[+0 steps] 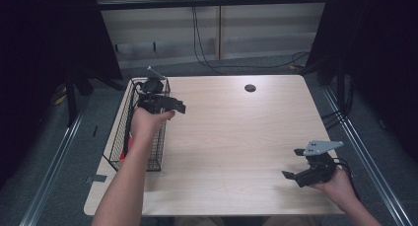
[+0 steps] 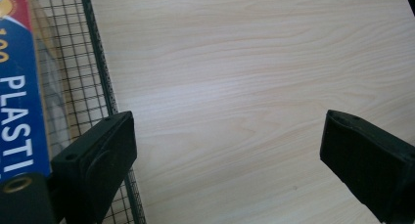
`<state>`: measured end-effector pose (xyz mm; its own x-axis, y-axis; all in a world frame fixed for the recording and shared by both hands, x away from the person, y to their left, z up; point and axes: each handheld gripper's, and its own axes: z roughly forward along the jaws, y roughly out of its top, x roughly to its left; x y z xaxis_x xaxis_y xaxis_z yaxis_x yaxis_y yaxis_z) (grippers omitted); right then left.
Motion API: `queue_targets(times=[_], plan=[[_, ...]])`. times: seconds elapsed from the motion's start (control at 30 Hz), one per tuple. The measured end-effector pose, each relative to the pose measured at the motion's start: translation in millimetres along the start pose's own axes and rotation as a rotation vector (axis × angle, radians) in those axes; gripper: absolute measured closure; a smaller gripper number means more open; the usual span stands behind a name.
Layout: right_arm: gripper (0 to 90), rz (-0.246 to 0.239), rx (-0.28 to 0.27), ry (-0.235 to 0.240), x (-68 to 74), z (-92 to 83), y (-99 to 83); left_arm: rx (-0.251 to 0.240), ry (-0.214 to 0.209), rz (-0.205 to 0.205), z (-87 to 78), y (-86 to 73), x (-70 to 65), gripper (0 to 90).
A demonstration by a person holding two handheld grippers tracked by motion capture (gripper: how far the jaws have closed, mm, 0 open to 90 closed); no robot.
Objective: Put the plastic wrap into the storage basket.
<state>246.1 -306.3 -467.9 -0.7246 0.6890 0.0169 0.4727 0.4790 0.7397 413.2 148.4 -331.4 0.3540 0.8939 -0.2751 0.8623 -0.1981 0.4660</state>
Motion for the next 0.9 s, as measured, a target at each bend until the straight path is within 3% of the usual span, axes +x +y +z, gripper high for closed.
queue_targets(times=[0.9], plan=[[6.7, -0.005, -0.001, 0.007, 0.6, -0.2, -0.2, -0.016, -0.083, 0.096, 34.0, -20.2, -39.7, 6.6]])
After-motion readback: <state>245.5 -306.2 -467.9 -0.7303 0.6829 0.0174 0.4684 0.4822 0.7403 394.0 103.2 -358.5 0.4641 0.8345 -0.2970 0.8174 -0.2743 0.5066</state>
